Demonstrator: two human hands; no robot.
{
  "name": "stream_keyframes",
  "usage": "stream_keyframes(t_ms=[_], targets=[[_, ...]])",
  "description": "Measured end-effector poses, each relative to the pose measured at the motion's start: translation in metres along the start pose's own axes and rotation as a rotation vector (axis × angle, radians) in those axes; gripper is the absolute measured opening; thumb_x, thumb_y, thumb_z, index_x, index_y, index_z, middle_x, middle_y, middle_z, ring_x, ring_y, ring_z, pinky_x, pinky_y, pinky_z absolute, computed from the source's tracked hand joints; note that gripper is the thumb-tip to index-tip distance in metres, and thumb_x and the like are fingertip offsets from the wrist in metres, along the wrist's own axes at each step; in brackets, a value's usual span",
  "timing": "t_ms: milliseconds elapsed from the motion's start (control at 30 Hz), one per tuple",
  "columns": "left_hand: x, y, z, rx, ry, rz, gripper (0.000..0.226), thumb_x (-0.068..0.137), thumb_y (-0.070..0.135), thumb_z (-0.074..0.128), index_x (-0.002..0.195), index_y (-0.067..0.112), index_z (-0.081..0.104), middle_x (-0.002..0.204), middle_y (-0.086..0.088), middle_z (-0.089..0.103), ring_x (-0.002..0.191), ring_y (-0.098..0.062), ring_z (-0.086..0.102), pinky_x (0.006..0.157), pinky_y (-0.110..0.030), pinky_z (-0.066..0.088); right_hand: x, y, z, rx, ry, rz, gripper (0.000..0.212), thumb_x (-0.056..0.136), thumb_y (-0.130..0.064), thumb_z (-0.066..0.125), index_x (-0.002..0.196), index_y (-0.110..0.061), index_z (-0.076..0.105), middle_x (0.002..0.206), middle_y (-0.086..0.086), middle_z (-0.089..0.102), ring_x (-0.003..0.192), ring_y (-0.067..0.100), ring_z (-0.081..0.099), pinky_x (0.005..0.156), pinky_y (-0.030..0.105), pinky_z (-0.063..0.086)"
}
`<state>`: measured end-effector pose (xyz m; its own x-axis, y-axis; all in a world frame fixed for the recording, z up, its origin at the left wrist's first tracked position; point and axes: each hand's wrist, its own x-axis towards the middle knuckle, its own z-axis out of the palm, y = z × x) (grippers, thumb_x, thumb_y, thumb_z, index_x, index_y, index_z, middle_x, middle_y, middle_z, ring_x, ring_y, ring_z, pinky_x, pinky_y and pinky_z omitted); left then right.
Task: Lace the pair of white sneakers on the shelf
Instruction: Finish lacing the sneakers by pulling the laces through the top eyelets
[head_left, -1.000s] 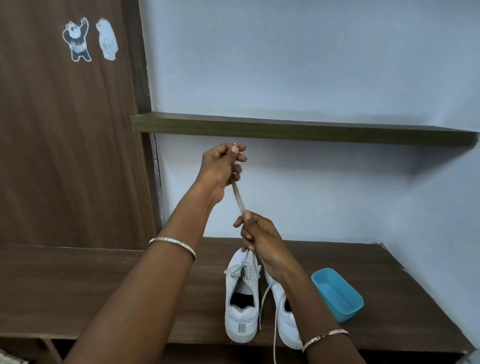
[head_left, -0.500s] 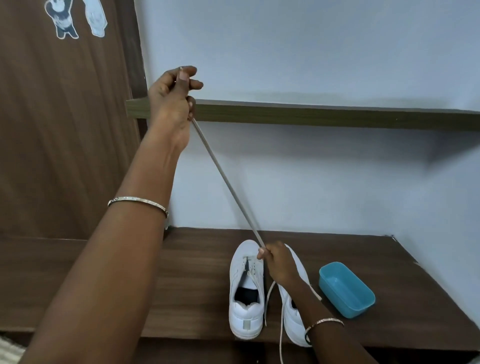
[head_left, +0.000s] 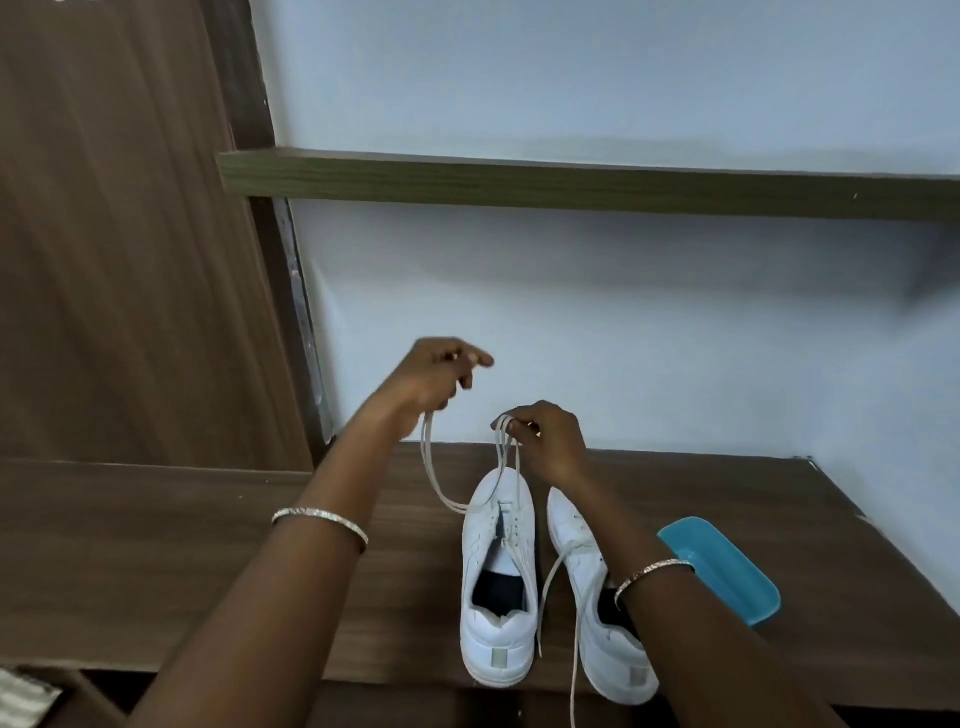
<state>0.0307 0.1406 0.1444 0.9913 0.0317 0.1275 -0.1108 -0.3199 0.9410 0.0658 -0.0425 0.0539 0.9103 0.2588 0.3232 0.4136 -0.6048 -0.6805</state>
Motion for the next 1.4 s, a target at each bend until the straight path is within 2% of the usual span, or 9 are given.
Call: stream_keyframes(t_ms=[233, 400, 467, 567, 667, 867, 1067, 1233, 1400], targets=[[0.0, -0.053, 0.029, 0.031, -0.007, -0.091, 0.023, 0.104, 0.019, 0.049, 0.102, 0.017, 0.072, 0.068, 0.0, 0.061, 0.044, -0.004, 0.043, 0.047, -0.019, 0.033, -0.007, 0.001, -0.001, 0.103, 0.002, 0.073, 0.025, 0.097, -0.011, 0.058, 0.097, -0.02, 0.081, 0.097, -0.008, 0.077, 0.084, 0.002, 0.067, 0.079, 0.02, 0.05], [-0.009, -0.054, 0.043, -0.252, 0.022, -0.1, 0.014, 0.101, 0.018, 0.057, 0.103, 0.005, 0.063, 0.09, -0.011, 0.076, 0.056, -0.011, 0.058, 0.052, -0.02, 0.039, -0.021, 0.008, -0.006, -0.247, -0.46, 0.272, 0.037, 0.088, -0.004, 0.069, 0.123, -0.017, 0.071, 0.119, 0.002, 0.071, 0.111, 0.02, 0.065, 0.094, 0.029, 0.052], [-0.013, -0.056, 0.049, -0.278, 0.024, -0.093, 0.012, 0.101, 0.017, 0.058, 0.099, 0.006, 0.062, 0.093, -0.013, 0.076, 0.056, -0.01, 0.057, 0.051, -0.02, 0.038, -0.03, 0.009, -0.004, -0.227, -0.369, 0.32, 0.039, 0.087, -0.003, 0.063, 0.123, -0.018, 0.069, 0.115, -0.001, 0.072, 0.109, 0.017, 0.066, 0.096, 0.032, 0.052], [-0.022, -0.058, 0.059, -0.345, 0.028, -0.069, 0.012, 0.1, 0.015, 0.058, 0.097, 0.004, 0.061, 0.09, -0.015, 0.075, 0.054, -0.01, 0.054, 0.049, -0.016, 0.04, -0.047, -0.004, -0.008, 0.264, -0.024, 0.338, 0.02, 0.09, -0.007, 0.064, 0.105, -0.016, 0.076, 0.093, -0.003, 0.076, 0.09, 0.009, 0.07, 0.087, 0.03, 0.056], [-0.029, -0.051, 0.069, -0.474, 0.025, -0.06, 0.011, 0.1, 0.011, 0.057, 0.1, 0.0, 0.06, 0.082, -0.012, 0.073, 0.056, -0.011, 0.061, 0.05, -0.019, 0.048, -0.057, -0.024, -0.012, 0.71, -0.054, 0.296, 0.023, 0.09, -0.016, 0.074, 0.113, -0.016, 0.072, 0.097, 0.006, 0.077, 0.092, 0.011, 0.073, 0.089, 0.025, 0.054], [-0.027, -0.04, 0.072, -0.701, -0.073, -0.113, 0.007, 0.093, 0.013, 0.067, 0.091, 0.007, 0.063, 0.104, -0.029, 0.069, 0.096, -0.049, 0.065, 0.091, -0.064, 0.05, -0.058, -0.037, -0.007, 0.876, 0.134, 0.249, 0.024, 0.081, -0.008, 0.082, 0.103, -0.013, 0.075, 0.096, 0.013, 0.076, 0.096, 0.029, 0.074, 0.096, 0.046, 0.056], [-0.036, -0.034, 0.068, -0.846, -0.121, -0.22, 0.004, 0.094, 0.008, 0.062, 0.091, 0.005, 0.061, 0.099, -0.018, 0.074, 0.084, -0.022, 0.074, 0.073, -0.032, 0.062, -0.065, -0.048, 0.0, 0.835, 0.307, 0.27, 0.017, 0.073, -0.008, 0.086, 0.082, -0.021, 0.08, 0.077, 0.01, 0.077, 0.08, 0.031, 0.076, 0.09, 0.056, 0.057], [-0.043, -0.041, 0.062, -0.826, -0.124, -0.293, 0.003, 0.093, 0.012, 0.064, 0.092, 0.01, 0.063, 0.108, -0.014, 0.075, 0.09, -0.023, 0.073, 0.077, -0.03, 0.059, -0.07, -0.052, 0.009, 0.787, 0.311, 0.28, 0.033, 0.074, -0.015, 0.087, 0.08, -0.045, 0.076, 0.076, 0.001, 0.078, 0.081, 0.02, 0.076, 0.094, 0.047, 0.055], [-0.046, -0.044, 0.056, -0.813, -0.163, -0.295, 0.003, 0.093, 0.01, 0.064, 0.095, 0.009, 0.062, 0.116, -0.015, 0.073, 0.097, -0.022, 0.066, 0.072, -0.027, 0.059, -0.069, -0.05, 0.017, 0.924, 0.271, 0.393, 0.017, 0.076, -0.006, 0.082, 0.091, -0.015, 0.079, 0.082, 0.016, 0.077, 0.086, 0.04, 0.074, 0.091, 0.059, 0.056]])
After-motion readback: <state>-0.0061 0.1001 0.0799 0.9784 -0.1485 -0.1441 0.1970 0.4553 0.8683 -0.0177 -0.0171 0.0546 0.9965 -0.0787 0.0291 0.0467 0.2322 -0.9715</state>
